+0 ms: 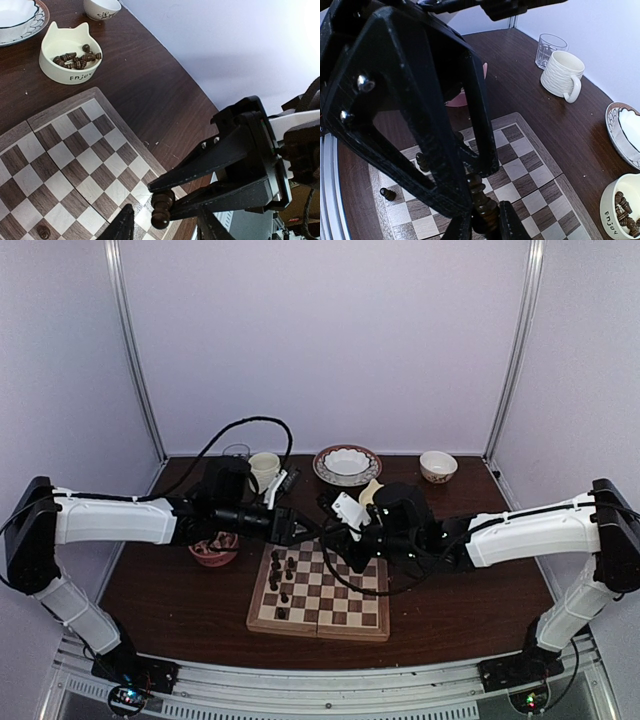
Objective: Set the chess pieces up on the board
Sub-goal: Pass from the right arm to the left
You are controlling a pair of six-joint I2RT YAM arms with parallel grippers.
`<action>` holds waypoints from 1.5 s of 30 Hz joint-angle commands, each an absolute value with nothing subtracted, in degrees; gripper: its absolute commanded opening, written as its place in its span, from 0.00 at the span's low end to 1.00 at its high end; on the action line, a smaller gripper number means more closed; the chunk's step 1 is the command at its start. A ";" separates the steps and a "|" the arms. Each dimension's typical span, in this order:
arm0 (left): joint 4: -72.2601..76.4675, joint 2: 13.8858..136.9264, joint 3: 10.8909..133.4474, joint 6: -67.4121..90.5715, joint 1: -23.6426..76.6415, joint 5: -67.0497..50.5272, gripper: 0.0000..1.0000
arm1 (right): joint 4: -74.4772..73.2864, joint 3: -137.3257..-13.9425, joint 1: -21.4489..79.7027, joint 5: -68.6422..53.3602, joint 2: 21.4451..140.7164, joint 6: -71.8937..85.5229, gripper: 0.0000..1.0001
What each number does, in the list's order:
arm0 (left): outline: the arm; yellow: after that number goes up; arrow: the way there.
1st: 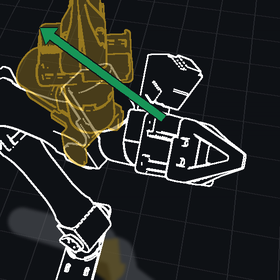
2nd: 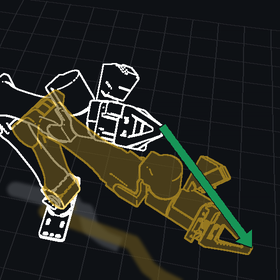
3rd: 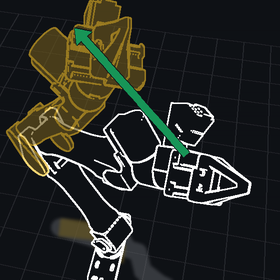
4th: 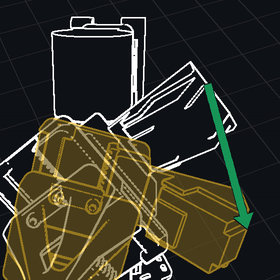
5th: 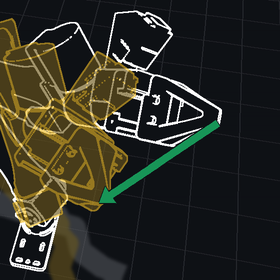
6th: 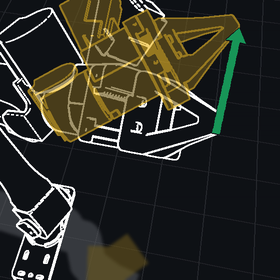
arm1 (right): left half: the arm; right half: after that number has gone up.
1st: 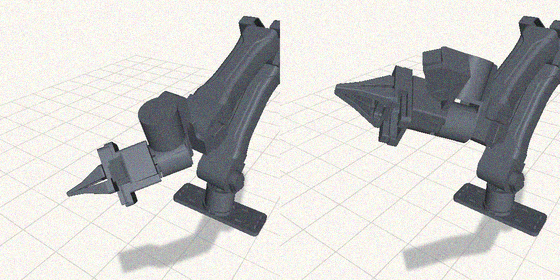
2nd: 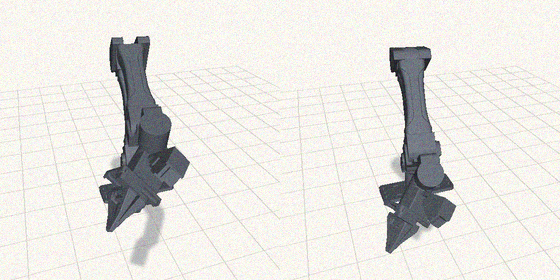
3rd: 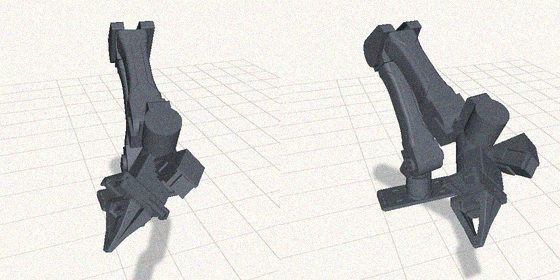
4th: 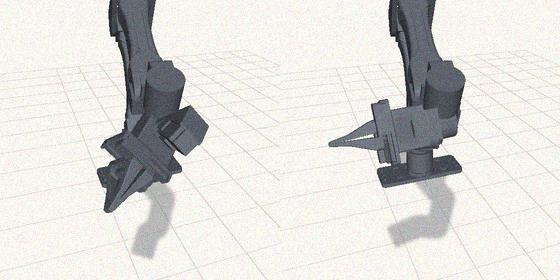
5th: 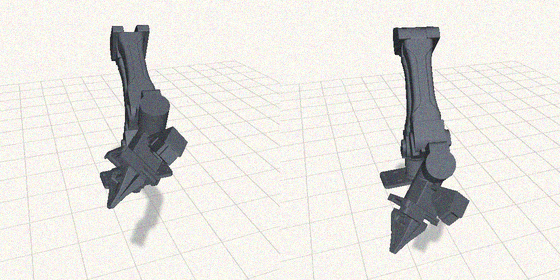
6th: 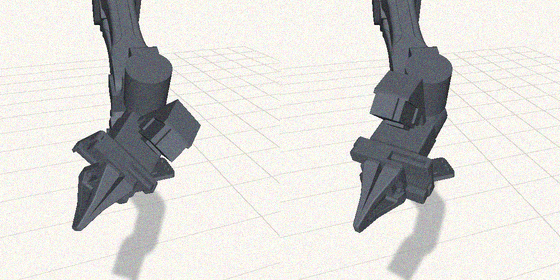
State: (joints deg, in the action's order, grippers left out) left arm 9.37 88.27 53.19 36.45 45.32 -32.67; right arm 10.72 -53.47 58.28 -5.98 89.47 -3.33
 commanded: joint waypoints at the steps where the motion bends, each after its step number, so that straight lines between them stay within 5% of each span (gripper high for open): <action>1: 10.76 89.62 55.31 36.71 45.35 -34.65 0.42 | 11.78 -53.24 58.77 -5.83 88.46 -4.10 0.17; 21: 8.72 91.39 57.11 36.30 45.68 -35.50 0.10 | 11.68 -53.39 58.89 -5.32 88.68 -4.11 0.23; 24: 8.50 91.34 57.20 36.13 45.70 -35.30 0.08 | 11.62 -53.52 58.89 -5.27 88.85 -4.11 0.30; 28: 7.50 90.61 57.21 35.46 45.70 -34.33 0.08 | 11.75 -53.31 58.89 -5.09 88.78 -4.13 0.60; 31: 5.51 89.48 57.51 34.34 45.67 -33.05 0.08 | 11.10 -53.18 58.97 -4.51 88.24 -4.61 0.68; 45: 0.37 85.17 58.36 31.82 45.62 -29.93 0.08 | 8.17 -52.96 58.97 -3.61 87.50 -6.95 0.58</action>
State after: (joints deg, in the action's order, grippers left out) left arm -0.08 86.48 56.66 33.17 45.43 -30.48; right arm 9.15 -52.84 58.54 -3.81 88.71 -6.31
